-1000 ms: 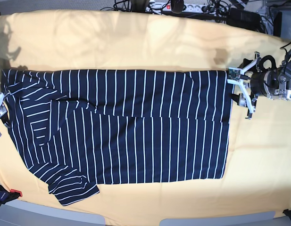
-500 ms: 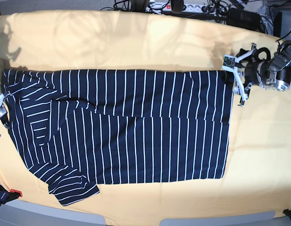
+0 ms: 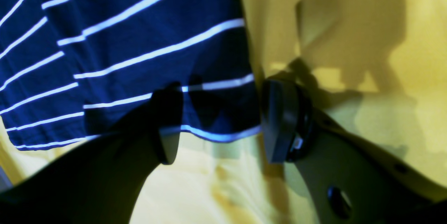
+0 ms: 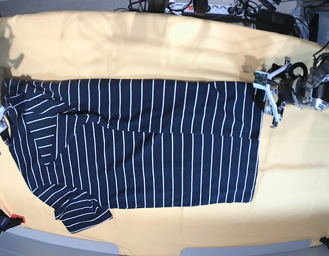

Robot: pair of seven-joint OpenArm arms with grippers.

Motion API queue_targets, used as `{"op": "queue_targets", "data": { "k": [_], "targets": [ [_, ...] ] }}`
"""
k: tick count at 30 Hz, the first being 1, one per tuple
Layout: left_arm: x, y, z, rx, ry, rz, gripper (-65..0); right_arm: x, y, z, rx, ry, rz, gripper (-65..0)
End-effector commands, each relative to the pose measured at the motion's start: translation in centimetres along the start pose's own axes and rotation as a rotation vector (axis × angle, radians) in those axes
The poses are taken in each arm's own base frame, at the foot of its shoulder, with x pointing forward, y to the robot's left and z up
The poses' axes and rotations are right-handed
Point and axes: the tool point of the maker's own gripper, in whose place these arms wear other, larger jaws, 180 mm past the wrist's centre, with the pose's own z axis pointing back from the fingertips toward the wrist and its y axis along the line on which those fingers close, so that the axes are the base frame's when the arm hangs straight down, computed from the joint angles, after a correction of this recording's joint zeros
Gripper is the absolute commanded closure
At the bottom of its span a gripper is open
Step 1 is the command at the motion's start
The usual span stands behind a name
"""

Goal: Fold the T-shirt properly
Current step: 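Release the fold and reposition the left gripper at the shirt's shoulder, then grasp the shirt's shoulder edges with both grippers and pull them apart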

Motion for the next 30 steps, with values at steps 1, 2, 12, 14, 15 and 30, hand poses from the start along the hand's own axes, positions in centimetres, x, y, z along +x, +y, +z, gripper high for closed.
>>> {"op": "queue_targets", "data": {
  "k": [1, 2, 12, 14, 15, 30],
  "targets": [
    [-0.1, 0.9, 0.1, 0.041, 0.011, -0.009, -36.6, 1.1, -1.4, 0.7, -0.036, -0.028, 0.019, -33.1],
    [0.0, 1.2, 0.2, 0.049, 0.011, -0.016, -36.6, 1.1, -1.4, 0.7, -0.034, -0.028, 0.022, -33.1],
    [1.6, 3.0, 1.7, 0.080, -0.043, -0.006, -36.4, 0.2, -1.0, 0.7, -0.010, 0.024, 0.051, -33.1],
    [1.5, 3.1, 1.7, 0.081, -0.039, -0.005, -36.4, 0.2, -1.0, 0.7, -0.011, 0.022, 0.050, -33.1],
    [1.4, 3.1, 1.7, 0.080, -0.037, -0.005, -36.4, 0.3, -1.0, 0.7, -0.010, 0.018, 0.050, -33.1],
    [0.7, 2.8, 1.6, 0.071, -0.031, 0.037, 0.0, -0.3, 1.5, 0.9, 0.129, 0.048, 0.071, -33.1]
  ]
}}
